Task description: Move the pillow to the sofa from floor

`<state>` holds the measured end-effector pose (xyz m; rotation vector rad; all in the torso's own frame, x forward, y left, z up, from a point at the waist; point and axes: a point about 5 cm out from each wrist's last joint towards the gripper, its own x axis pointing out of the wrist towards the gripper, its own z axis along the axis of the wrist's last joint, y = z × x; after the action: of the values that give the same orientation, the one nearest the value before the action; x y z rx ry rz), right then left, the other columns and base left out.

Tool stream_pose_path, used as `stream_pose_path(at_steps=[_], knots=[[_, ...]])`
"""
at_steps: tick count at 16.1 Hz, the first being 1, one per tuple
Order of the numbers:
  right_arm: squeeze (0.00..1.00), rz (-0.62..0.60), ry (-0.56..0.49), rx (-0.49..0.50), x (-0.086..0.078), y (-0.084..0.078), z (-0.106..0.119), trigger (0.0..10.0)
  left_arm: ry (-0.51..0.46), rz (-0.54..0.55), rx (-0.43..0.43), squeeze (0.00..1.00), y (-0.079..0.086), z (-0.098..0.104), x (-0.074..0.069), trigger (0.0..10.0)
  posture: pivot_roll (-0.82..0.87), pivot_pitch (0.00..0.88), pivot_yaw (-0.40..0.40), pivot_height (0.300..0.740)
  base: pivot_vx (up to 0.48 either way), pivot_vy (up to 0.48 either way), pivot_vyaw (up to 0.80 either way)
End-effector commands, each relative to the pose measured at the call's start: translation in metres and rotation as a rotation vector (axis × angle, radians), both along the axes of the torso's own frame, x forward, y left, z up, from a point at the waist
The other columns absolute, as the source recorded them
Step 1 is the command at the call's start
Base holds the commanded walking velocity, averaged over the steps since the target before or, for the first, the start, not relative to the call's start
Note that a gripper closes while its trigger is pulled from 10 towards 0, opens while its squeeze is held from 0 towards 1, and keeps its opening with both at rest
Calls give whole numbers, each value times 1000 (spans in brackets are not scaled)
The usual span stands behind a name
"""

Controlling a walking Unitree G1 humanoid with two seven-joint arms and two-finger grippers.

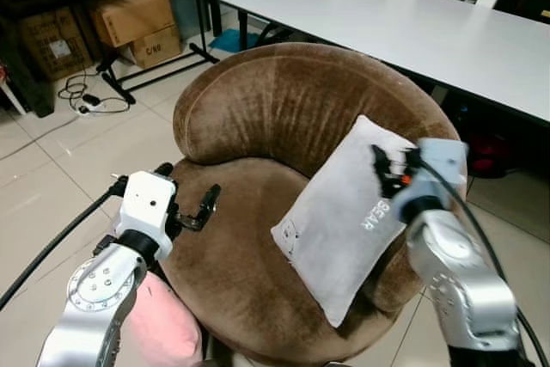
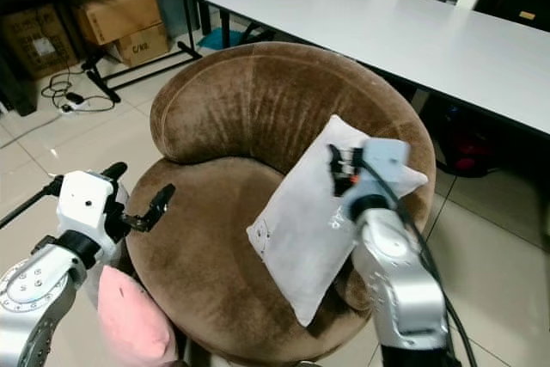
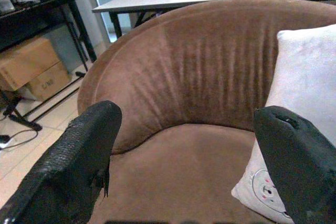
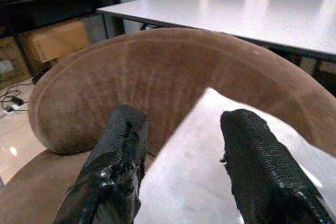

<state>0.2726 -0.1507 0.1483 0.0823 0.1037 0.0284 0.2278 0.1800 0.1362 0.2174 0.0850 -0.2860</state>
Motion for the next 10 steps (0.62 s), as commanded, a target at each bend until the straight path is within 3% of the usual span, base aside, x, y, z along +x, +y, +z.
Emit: stream_pose_path(at_steps=[1,3,10], knots=[[0,15,9,-26,1,3,2,10000,-10,8,6,0,-4,3,0,10000,-2,0,-32,740,0,0,0],[0,56,37,-61,0,10,-1,10000,-18,45,0,0,-4,4,2,10000,1,0,-44,740,-133,0,0],[0,26,51,-119,3,5,0,10000,-26,80,-6,0,-2,6,3,10000,-3,0,-56,740,-262,0,0]])
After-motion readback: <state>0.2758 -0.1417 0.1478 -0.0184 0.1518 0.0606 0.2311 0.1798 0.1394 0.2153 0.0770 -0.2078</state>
